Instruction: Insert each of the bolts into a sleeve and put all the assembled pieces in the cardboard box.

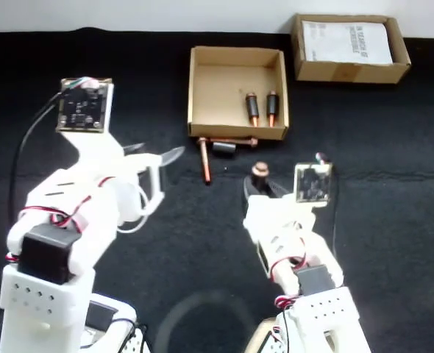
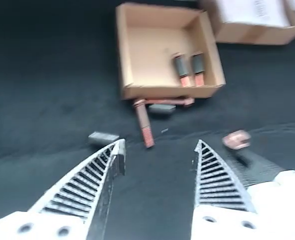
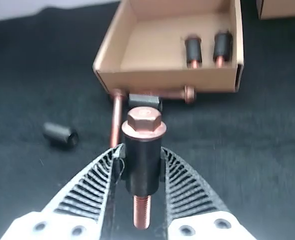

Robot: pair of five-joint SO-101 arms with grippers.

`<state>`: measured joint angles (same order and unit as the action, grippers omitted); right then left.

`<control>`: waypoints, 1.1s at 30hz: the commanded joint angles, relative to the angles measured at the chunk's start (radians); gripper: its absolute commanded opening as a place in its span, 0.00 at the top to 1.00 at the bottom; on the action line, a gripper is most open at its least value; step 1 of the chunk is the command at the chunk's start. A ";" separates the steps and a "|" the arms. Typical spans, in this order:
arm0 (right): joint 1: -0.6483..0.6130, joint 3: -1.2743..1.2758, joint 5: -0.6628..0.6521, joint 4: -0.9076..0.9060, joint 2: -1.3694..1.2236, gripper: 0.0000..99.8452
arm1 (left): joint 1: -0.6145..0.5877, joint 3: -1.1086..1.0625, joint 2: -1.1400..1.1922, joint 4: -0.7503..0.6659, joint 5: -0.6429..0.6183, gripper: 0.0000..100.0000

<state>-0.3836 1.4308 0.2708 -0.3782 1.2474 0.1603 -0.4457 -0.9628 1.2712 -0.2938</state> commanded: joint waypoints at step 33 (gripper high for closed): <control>0.013 -1.570 0.011 -0.567 -1.225 0.99 | -0.274 -0.452 -0.015 -0.193 0.015 0.78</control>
<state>-0.3836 0.0330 0.2708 -0.8938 0.0890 -0.1005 -0.8846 -0.9659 1.1224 -0.2816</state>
